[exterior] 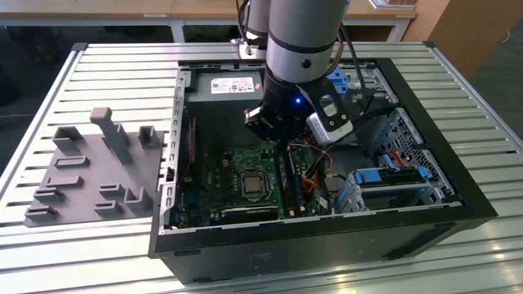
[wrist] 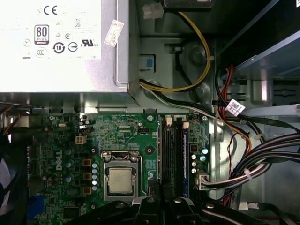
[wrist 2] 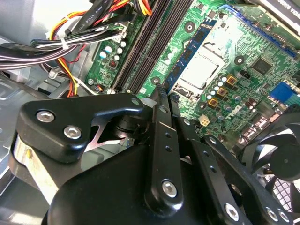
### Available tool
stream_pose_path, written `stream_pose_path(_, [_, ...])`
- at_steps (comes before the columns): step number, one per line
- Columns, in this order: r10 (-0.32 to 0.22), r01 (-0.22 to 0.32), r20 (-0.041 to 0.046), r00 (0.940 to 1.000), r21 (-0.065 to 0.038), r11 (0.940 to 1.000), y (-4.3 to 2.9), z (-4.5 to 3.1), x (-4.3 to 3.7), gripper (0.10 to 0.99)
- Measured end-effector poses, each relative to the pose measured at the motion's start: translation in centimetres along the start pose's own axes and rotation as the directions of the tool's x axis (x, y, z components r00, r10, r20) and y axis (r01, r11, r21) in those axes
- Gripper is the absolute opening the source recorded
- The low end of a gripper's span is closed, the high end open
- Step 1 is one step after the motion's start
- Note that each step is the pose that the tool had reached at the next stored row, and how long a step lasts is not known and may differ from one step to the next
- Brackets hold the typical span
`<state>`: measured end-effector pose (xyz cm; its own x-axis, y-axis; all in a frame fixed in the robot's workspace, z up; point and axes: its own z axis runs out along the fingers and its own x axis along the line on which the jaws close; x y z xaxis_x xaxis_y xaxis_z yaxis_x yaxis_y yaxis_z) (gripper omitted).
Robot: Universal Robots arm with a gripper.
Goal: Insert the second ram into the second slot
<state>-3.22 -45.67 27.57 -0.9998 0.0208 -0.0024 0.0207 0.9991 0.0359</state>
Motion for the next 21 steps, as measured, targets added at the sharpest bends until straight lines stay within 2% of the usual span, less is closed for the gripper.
stream_pose_path(21, [0.000,0.000,-0.0016,1.0000,0.000,1.0000,-0.02,0.51,0.00,0.137])
